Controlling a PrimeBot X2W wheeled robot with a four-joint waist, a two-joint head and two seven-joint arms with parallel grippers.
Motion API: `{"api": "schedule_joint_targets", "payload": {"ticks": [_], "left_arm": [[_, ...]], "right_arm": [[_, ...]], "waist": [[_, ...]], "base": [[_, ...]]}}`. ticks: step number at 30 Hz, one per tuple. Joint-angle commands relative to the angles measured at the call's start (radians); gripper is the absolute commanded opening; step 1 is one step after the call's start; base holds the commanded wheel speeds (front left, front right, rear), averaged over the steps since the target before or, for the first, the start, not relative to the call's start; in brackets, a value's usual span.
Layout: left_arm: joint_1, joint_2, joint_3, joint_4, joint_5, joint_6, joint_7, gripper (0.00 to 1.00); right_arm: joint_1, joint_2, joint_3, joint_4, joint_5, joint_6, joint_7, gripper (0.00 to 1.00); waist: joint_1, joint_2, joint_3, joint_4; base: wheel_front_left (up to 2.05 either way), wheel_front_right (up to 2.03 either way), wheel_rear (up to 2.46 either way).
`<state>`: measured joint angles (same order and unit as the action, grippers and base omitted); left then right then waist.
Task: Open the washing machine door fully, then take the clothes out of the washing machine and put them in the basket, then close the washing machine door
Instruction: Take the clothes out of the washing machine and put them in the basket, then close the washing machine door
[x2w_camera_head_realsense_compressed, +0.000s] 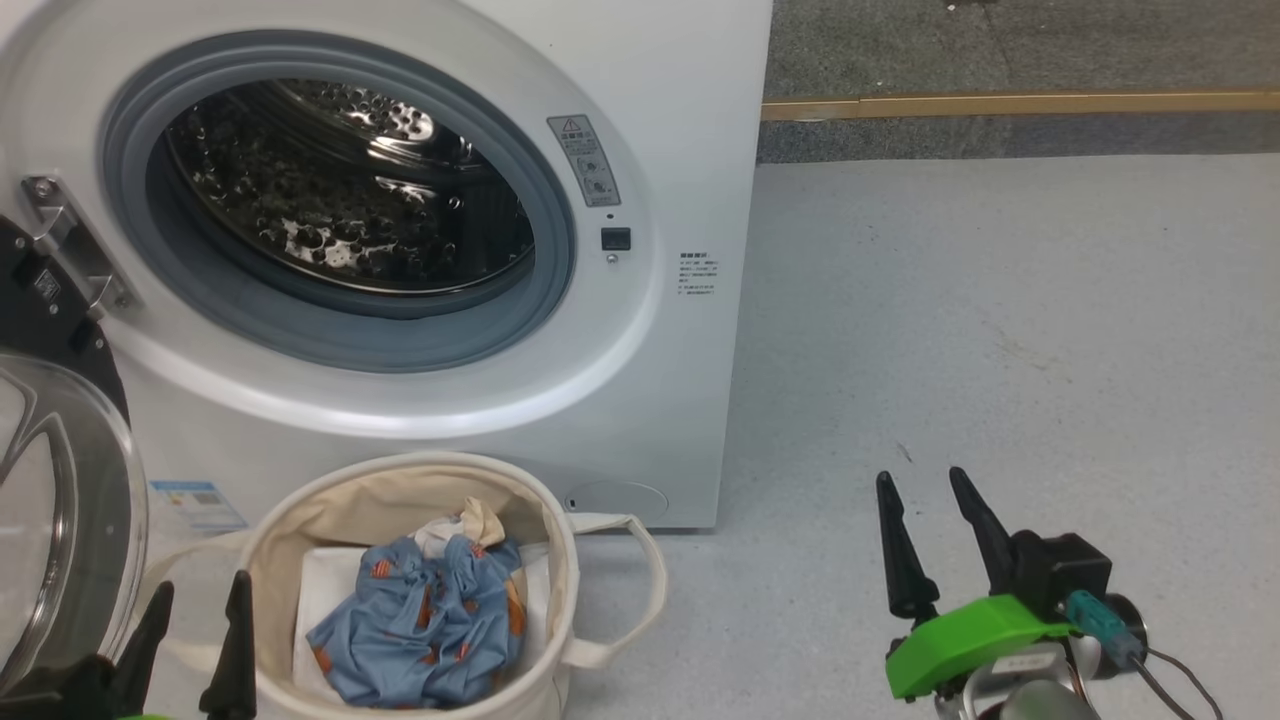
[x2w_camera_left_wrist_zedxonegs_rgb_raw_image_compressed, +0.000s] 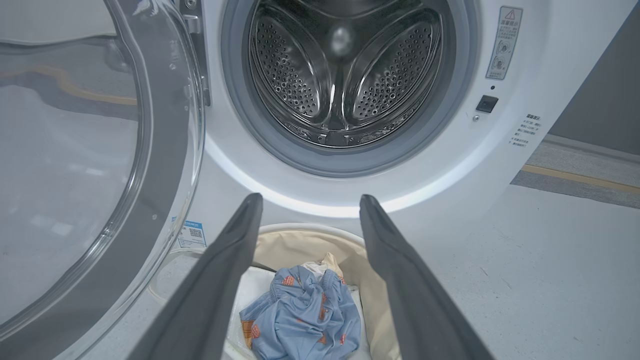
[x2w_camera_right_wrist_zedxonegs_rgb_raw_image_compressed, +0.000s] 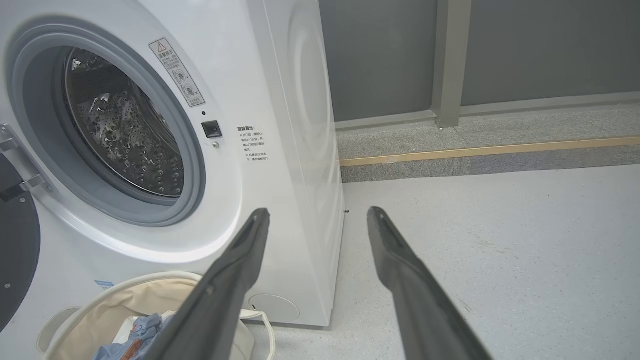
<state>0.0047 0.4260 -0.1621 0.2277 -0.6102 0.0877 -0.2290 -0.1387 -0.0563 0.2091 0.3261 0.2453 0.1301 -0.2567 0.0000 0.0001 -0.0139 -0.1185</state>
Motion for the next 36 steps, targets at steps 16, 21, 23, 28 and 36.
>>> {"api": "schedule_joint_targets", "payload": {"ticks": [16,21,23,28,36], "left_arm": [[-0.037,0.037,0.045,-0.035,0.004,-0.003,-0.017,1.00],[-0.037,0.037,0.044,-0.030,0.002,-0.009,-0.019,1.00],[-0.037,0.038,0.045,-0.027,0.002,-0.010,-0.020,1.00],[-0.043,0.039,0.043,-0.023,0.006,-0.010,-0.022,1.00],[-0.053,0.041,0.038,-0.014,0.008,-0.015,-0.024,1.00]], "right_arm": [[-0.037,0.003,0.033,-0.030,0.008,0.001,-0.005,1.00],[-0.034,0.003,0.032,-0.027,0.009,0.001,-0.005,1.00],[-0.034,0.003,0.032,-0.028,0.010,0.001,-0.005,1.00],[-0.035,0.004,0.033,-0.027,0.009,0.001,-0.005,1.00],[-0.038,0.004,0.036,-0.025,0.008,0.001,-0.005,1.00]], "waist": [[0.0000,-0.0001,-0.001,0.001],[0.0000,-0.0001,0.001,0.004],[0.0000,-0.0001,0.002,0.004],[0.0000,-0.0001,0.005,0.006],[0.0000,-0.0001,0.008,0.009]], "base": [[0.00,0.00,0.00],[0.00,0.00,0.00],[0.00,0.00,0.00],[0.00,0.00,0.00],[0.00,0.00,0.00]]}}
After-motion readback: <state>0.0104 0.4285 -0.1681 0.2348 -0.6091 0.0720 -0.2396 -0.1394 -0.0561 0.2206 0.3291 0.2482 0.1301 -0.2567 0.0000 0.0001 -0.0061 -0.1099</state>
